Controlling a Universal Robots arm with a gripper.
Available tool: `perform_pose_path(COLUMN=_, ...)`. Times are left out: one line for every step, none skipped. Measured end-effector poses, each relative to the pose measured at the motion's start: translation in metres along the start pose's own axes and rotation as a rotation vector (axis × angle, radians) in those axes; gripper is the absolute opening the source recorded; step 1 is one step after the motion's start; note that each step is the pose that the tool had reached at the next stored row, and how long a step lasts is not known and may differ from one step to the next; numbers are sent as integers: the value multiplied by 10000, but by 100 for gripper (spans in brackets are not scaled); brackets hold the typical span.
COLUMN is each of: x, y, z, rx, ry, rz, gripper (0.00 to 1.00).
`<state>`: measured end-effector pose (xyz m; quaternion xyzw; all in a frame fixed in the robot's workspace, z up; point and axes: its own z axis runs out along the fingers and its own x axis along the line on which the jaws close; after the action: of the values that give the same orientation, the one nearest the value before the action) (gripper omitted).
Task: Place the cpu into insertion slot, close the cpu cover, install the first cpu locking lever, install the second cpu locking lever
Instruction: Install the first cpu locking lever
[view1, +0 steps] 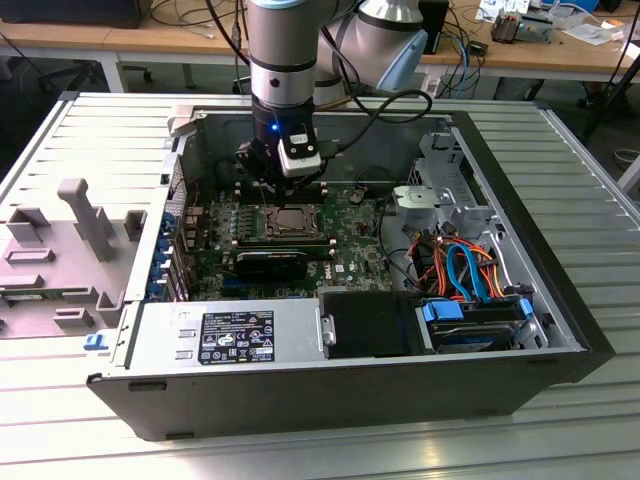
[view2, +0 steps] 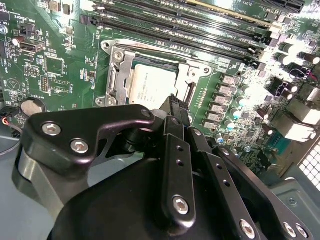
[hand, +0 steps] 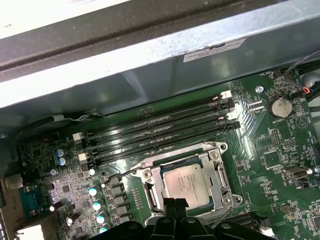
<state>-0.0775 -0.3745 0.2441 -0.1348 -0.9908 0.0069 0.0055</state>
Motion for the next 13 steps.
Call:
perform_pose_path(x=0, y=0, z=0, rx=1, ry=-1, rz=-40, gripper=11)
perform_pose_path(x=0, y=0, z=0, rx=1, ry=-1, rz=-64, gripper=11)
perform_pose_path(x=0, y=0, z=0, rx=1, ry=-1, rz=-80, gripper=11)
perform_pose_path(x=0, y=0, z=0, rx=1, ry=-2, rz=-108, gripper=11)
perform_pose_path(x=0, y=0, z=0, rx=1, ry=-3, rz=-123, gripper=11)
perform_pose_path(x=0, y=0, z=0, rx=1, ry=-3, rz=-139, gripper=11)
perform_pose_path(x=0, y=0, z=0, rx=1, ry=-2, rz=-154, gripper=11)
perform_pose_path(x=0, y=0, z=0, rx=2, ry=-3, rz=-170, gripper=11)
perform_pose_path(x=0, y=0, z=0, rx=2, ry=-3, rz=-192, gripper=11)
perform_pose_path(x=0, y=0, z=0, rx=2, ry=-3, rz=-207, gripper=11)
perform_pose_path(x=0, y=0, z=0, rx=2, ry=-4, rz=-223, gripper=11)
perform_pose_path(x=0, y=0, z=0, rx=2, ry=-4, rz=-238, gripper=11)
perform_pose_path(x=0, y=0, z=0, rx=2, ry=-4, rz=-258, gripper=11)
